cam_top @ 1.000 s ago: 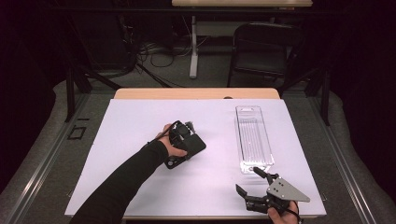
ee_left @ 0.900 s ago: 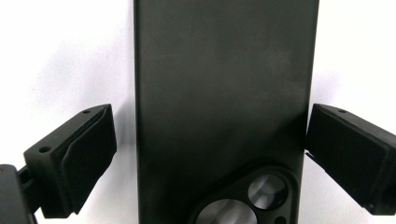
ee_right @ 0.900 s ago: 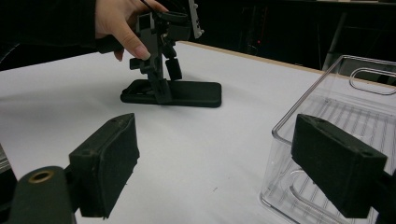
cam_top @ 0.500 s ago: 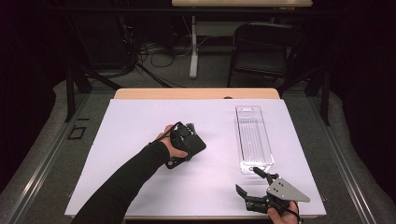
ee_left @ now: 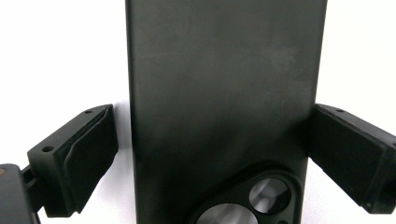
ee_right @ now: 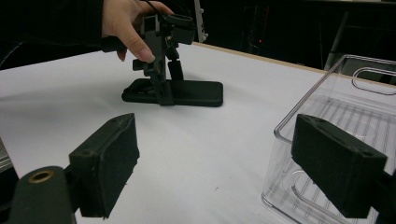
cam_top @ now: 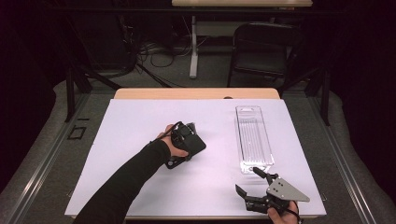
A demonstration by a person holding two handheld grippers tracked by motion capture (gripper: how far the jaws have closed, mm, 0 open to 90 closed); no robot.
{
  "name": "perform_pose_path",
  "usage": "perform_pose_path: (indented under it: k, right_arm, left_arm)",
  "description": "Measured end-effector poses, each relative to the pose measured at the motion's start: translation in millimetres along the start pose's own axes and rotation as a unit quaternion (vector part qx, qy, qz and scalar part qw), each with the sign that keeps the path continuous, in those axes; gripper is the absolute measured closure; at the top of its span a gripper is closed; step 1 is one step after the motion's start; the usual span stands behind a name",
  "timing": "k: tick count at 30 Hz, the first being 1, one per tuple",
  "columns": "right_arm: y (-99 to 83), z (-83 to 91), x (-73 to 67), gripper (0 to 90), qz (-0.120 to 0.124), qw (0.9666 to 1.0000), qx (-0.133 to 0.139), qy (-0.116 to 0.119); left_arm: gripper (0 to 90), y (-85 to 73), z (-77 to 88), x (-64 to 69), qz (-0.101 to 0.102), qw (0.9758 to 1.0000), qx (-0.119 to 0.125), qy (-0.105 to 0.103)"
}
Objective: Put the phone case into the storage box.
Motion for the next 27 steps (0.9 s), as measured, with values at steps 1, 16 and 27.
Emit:
perform_pose_path:
  k: [1, 16, 27]
  right_arm:
    - [-0.1, 0.1, 0.0, 14.3, 0.0, 1.0, 0.0, 0.0]
    - [0.1, 0.0, 0.1, 14.3, 0.002, 1.0, 0.0, 0.002]
    - [-0.1, 0.0, 0.4, 14.3, 0.001, 1.0, 0.0, 0.001]
  left_arm:
    - [3.3, 0.4, -0.2, 0.1, -0.002, 1.0, 0.0, 0.001]
    - [4.2, 1.6, -0.1, 0.4, -0.006, 0.9999, -0.012, -0.004]
    - [7.2, 1.9, 1.5, 1.1, -0.007, 0.9999, -0.015, -0.003]
Point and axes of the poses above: each handheld gripper's, and its own axes: z roughly backward along the jaws, y roughly out of its top, x roughly to its right, the point moved 9 cm from there along -z, roughly forward along the jaws, and after that the axes turned 4 degrees about x, right-handed, at the moved point
